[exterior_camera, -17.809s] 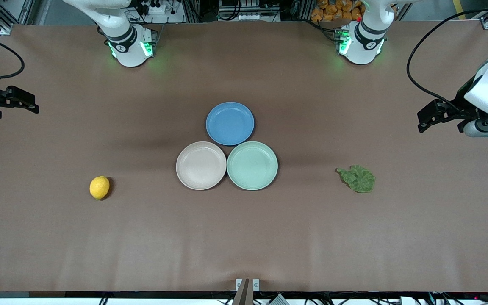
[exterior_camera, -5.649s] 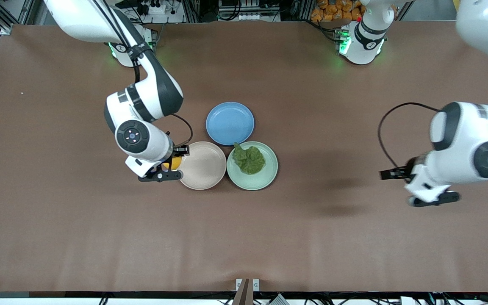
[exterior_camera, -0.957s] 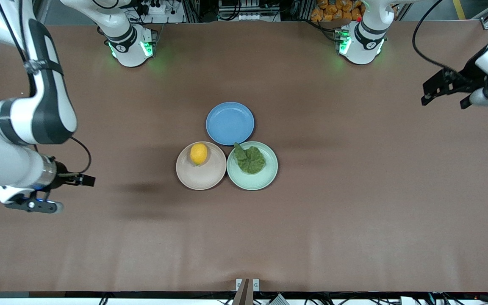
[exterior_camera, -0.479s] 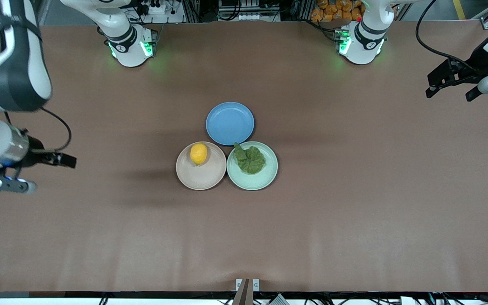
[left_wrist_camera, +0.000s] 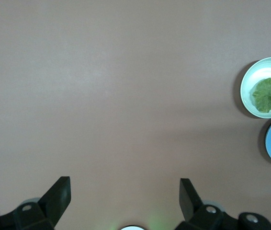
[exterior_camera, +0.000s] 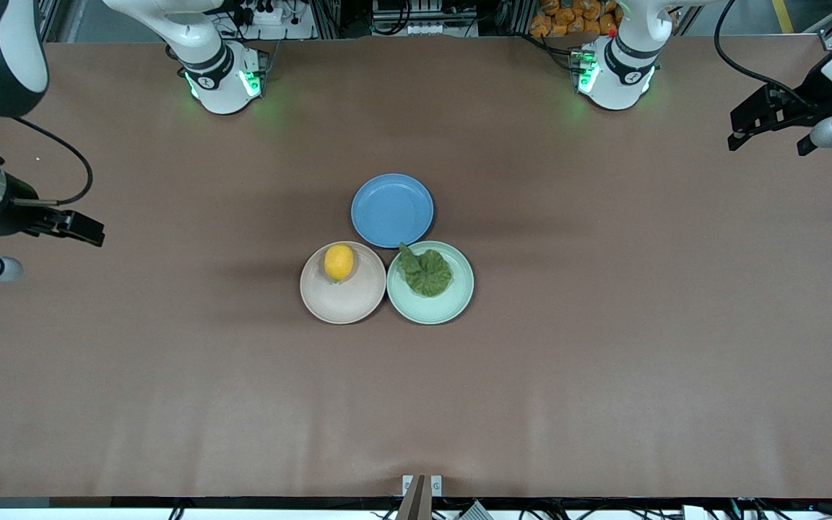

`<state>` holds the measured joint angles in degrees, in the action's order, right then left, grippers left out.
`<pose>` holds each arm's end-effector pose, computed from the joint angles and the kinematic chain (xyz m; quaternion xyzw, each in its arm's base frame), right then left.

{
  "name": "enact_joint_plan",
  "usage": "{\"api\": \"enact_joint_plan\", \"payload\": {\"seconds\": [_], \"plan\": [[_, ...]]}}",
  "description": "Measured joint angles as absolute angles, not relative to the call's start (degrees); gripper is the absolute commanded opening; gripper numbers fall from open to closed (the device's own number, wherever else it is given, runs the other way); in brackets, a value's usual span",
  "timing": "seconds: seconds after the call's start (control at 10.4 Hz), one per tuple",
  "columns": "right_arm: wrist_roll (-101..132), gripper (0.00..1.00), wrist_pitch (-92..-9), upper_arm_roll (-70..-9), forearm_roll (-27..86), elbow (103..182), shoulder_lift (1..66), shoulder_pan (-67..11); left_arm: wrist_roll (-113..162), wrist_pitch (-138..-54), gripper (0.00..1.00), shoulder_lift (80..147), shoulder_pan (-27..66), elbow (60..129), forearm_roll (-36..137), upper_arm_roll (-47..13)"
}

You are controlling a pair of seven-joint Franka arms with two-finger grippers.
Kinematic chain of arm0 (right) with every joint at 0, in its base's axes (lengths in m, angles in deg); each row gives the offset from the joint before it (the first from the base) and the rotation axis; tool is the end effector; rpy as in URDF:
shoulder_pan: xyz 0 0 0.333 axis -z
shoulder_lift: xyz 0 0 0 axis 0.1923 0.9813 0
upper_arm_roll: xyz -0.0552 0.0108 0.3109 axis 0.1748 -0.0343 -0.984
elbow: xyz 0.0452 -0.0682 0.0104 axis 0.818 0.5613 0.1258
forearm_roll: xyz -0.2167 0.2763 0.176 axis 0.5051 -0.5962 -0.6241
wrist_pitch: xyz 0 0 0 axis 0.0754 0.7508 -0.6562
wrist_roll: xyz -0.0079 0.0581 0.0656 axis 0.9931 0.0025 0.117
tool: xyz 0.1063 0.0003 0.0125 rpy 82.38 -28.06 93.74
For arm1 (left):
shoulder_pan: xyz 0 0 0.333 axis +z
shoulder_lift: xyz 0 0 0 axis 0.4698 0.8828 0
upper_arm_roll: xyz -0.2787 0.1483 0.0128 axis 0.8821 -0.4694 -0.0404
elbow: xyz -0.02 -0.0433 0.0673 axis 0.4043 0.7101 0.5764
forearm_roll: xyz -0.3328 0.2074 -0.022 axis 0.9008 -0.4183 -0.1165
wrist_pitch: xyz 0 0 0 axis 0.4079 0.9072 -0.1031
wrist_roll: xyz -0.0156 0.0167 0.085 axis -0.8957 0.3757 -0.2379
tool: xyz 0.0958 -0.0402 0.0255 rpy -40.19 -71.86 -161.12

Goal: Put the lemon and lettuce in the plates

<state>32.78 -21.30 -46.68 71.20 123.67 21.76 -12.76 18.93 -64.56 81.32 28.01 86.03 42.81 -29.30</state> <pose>0.6069 0.0250 0.5844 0.9950 -0.0792 -0.0416 0.0451 0.5074 -0.0591 0.6646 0.9990 -0.0447 0.0001 0.0063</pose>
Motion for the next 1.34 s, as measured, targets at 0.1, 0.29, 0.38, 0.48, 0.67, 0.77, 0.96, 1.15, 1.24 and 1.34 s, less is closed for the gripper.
{"api": "enact_joint_plan", "payload": {"seconds": [0.1, 0.29, 0.38, 0.48, 0.67, 0.77, 0.96, 1.15, 1.24, 1.34], "plan": [[32.73, 1.00, -20.56, -46.66, 71.20, 123.69, 21.09, -12.76, 18.92, -64.51, 1.00, 81.32, 27.97, 86.02, 42.75, -29.23], [30.41, 1.00, -19.69, -46.61, 71.20, 123.69, 20.00, -12.12, 18.92, -64.47, 1.00, 81.32, 27.95, 86.02, 42.72, -29.02], [28.36, 1.00, -19.63, -46.58, 71.20, 123.74, 19.70, -11.15, 18.92, -64.46, 1.00, 81.32, 27.95, 86.02, 42.72, -29.01], [27.12, 1.00, -19.63, -46.56, 71.20, 123.76, 19.67, -10.18, 18.92, -64.45, 1.00, 81.32, 27.95, 86.02, 42.71, -29.00], [24.85, 1.00, -19.65, -46.54, 71.13, 123.93, 19.67, -8.45, 18.92, -64.44, 1.00, 81.32, 27.95, 86.02, 42.70, -28.98], [23.35, 1.00, -19.65, -46.55, 71.12, 123.95, 19.67, -7.83, 18.92, -64.43, 1.00, 81.32, 27.94, 86.02, 42.70, -28.97], [22.57, 1.00, -19.63, -46.55, 71.10, 124.07, 19.67, -7.32, 18.92, -64.36, 1.00, 81.32, 27.92, 86.02, 42.70, -28.71], [22.38, 1.00, -19.63, -46.65, 71.08, 124.16, 19.67, -7.32, 18.92, -64.33, 1.00, 81.32, 27.91, 86.02, 42.18, -28.45], [22.30, 1.00, -19.63, -46.69, 70.70, 124.17, 19.67, -7.32, 18.92, -64.32, 1.00, 81.32, 27.91, 86.02, 42.10, -28.40], [21.84, 1.00, -19.64, -46.69, 69.66, 124.17, 19.67, -7.32, 18.92, -64.31, 1.00, 81.32, 27.91, 86.02, 42.08, -28.40]]}}
